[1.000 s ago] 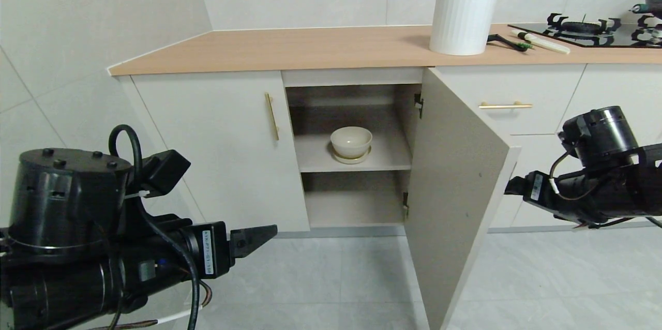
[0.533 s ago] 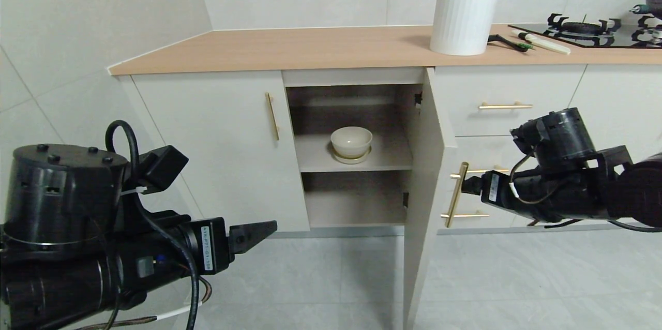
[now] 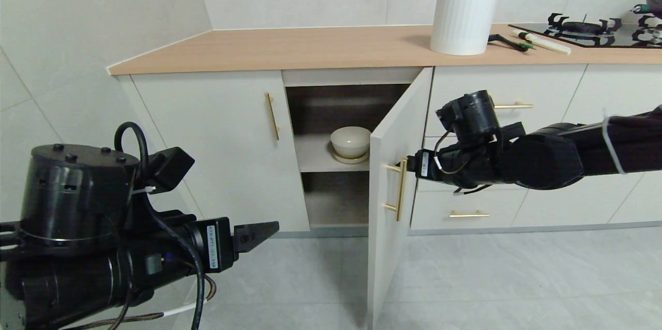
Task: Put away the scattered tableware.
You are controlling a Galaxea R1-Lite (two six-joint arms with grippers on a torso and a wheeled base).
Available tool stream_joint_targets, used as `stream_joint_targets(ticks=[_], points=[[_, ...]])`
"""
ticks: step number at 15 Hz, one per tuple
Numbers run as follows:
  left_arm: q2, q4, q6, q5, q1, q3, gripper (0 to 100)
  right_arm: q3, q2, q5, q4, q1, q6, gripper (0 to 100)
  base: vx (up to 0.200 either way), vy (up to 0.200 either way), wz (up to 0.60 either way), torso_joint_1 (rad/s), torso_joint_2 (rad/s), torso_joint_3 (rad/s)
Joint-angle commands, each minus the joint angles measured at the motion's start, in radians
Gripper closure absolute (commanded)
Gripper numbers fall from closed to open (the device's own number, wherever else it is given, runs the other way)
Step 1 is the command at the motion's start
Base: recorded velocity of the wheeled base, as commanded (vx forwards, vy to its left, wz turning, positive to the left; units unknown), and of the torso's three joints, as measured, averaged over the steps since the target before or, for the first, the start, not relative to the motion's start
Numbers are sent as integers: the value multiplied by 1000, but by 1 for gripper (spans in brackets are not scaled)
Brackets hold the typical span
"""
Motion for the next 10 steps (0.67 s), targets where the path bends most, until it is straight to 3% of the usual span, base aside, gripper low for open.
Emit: stream_joint_targets(ticks=[1,6,10], points=[[2,0,6,1,0,1,0,-12,64,1,-5,19,3,0,0,0,0,0,0,0],[10,1,17,4,0,1,0,-8,70,1,-5,30,6,0,0,0,0,0,0,0],[10,7,48,7,0,9,0,-9,69,-1,-6,30,11,0,0,0,0,0,0,0]])
